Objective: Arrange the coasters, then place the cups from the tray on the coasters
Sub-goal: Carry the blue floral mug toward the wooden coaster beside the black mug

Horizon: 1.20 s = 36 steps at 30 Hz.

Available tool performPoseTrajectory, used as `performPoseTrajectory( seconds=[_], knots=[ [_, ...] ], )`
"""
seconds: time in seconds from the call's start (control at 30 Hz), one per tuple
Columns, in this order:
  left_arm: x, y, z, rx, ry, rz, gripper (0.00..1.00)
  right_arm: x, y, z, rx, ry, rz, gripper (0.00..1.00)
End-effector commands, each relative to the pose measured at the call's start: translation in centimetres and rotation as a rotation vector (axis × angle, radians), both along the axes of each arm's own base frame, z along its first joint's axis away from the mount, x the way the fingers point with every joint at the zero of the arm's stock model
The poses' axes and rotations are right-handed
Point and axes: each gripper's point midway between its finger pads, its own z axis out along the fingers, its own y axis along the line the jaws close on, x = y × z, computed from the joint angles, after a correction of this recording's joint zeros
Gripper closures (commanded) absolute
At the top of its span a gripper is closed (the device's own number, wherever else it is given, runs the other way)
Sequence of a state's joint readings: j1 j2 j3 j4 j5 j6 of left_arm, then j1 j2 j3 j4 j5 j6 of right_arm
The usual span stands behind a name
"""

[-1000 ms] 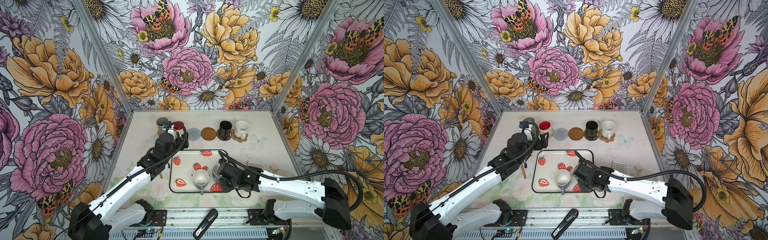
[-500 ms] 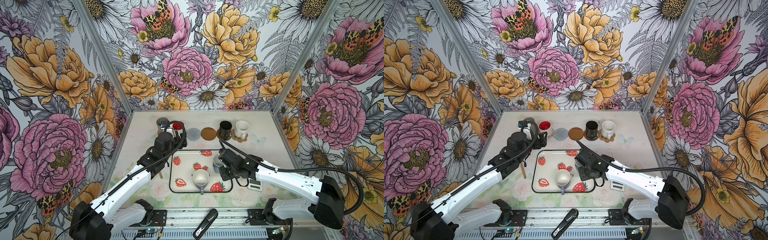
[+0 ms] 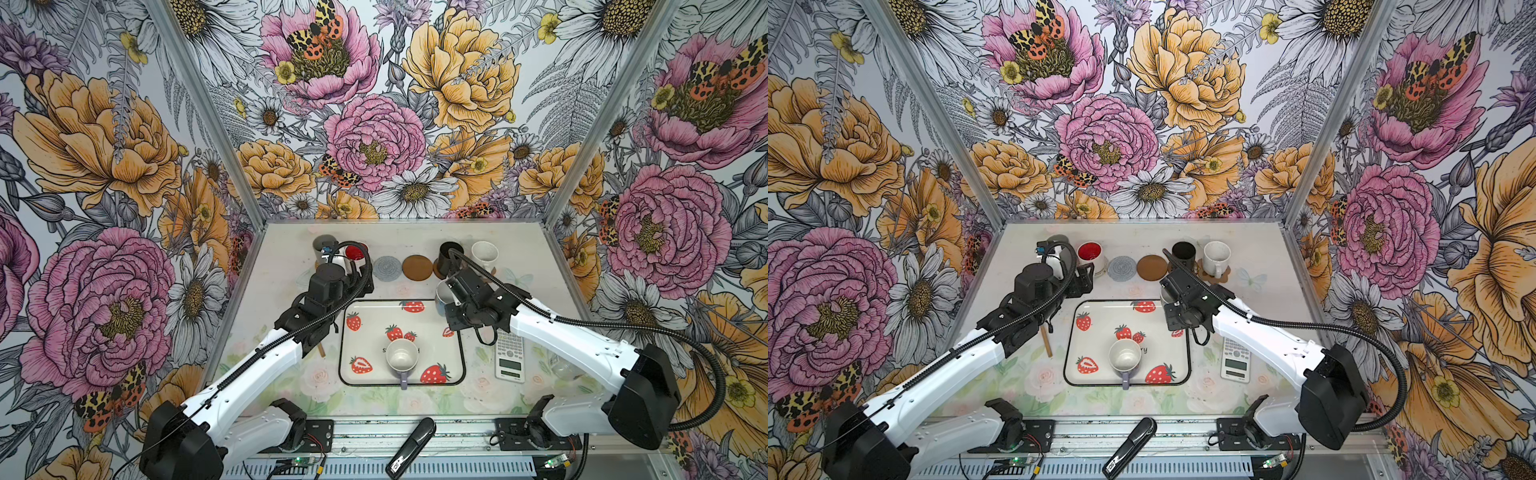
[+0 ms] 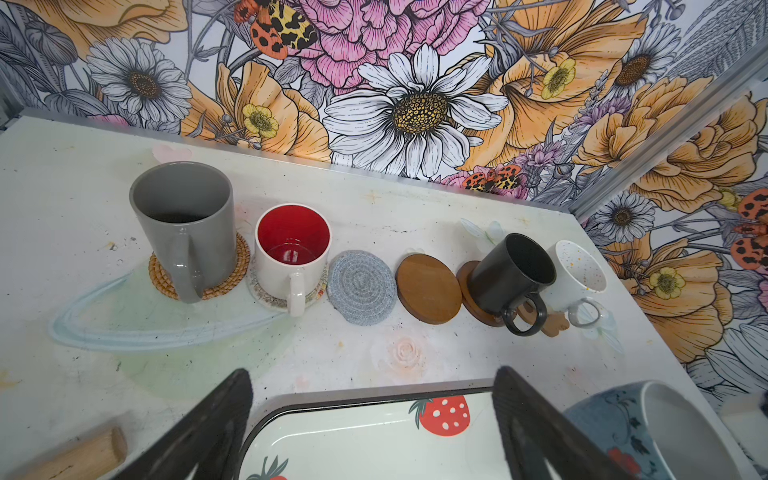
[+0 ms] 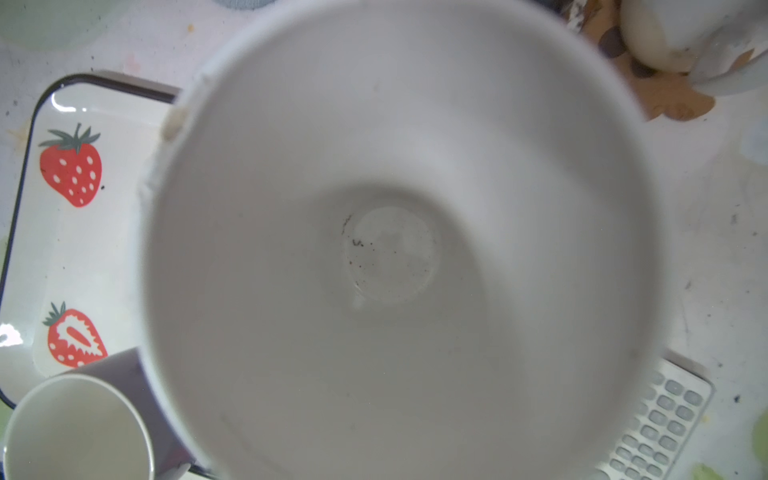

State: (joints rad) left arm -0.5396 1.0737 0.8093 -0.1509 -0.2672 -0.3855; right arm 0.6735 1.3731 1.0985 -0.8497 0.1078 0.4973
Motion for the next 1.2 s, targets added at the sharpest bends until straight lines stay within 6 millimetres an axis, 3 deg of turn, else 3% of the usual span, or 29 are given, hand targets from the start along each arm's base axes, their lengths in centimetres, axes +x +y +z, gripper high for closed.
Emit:
performPoseTrajectory(
  seconds=[0.0,0.4,0.73,1.17],
  knots=[
    [0.0,-0.1,0.1,-0.012,-0.013,-0.014,0.08,3.3,0.6,2.6,0.032,-0.109,-0.011,1.00],
    [-0.3,1.0,0.3,-0.019,-0.021,0.007,0.08,9.6,0.9,4.2,0.074,-0.167,-0.052,1.00],
    [0.0,1.2,-0.1,-0.019,-0.013,0.012,0.08,14.4,2.4,3.4,0.071,-0.159,-0.039,1.00],
    [0.1,1.6,-0.1,-0.014,-0.010,0.023,0.08,17.8,5.1,2.4,0.106,-0.143,-0.006,1.00]
  ],
)
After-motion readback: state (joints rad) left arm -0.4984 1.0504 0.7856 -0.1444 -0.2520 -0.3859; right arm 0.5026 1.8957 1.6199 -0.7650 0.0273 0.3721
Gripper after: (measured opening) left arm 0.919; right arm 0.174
